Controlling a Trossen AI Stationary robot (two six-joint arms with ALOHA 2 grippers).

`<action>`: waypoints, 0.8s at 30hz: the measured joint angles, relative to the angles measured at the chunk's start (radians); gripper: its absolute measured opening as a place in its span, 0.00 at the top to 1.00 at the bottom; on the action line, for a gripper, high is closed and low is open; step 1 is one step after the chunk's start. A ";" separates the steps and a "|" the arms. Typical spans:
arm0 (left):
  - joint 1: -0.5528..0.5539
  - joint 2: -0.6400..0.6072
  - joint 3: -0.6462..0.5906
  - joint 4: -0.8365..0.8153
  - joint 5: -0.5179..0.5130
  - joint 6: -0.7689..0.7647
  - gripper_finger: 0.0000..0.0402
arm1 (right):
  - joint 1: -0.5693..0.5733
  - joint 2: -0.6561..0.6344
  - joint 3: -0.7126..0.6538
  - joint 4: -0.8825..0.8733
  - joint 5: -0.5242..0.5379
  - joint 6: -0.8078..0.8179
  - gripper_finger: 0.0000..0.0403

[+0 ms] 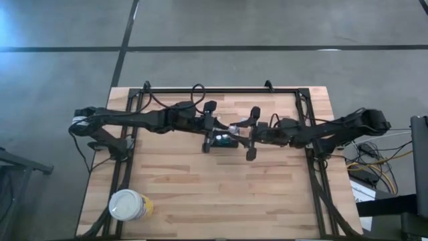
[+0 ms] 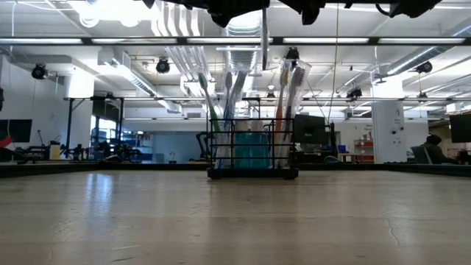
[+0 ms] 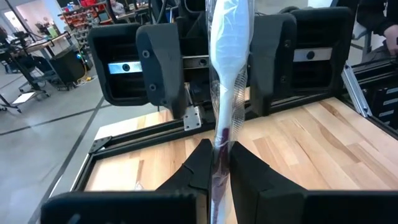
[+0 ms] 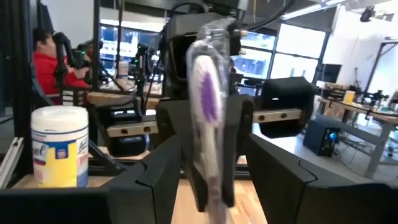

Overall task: Pick & Place toothbrushing station
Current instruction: Put the purple toothbrush into the wire organizer

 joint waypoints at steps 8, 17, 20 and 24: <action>0.000 0.024 0.000 -0.008 0.000 0.000 0.93 | -0.016 0.072 0.054 -0.006 -0.015 0.002 0.64; 0.001 0.028 0.000 -0.017 -0.006 0.005 0.93 | -0.020 0.071 0.070 -0.061 -0.035 -0.007 0.93; 0.001 0.028 0.000 -0.016 -0.014 0.001 0.89 | -0.021 0.063 0.070 -0.073 -0.038 -0.023 0.96; 0.001 0.028 0.000 -0.031 -0.013 0.001 0.72 | -0.022 0.047 0.070 -0.097 -0.038 -0.030 0.97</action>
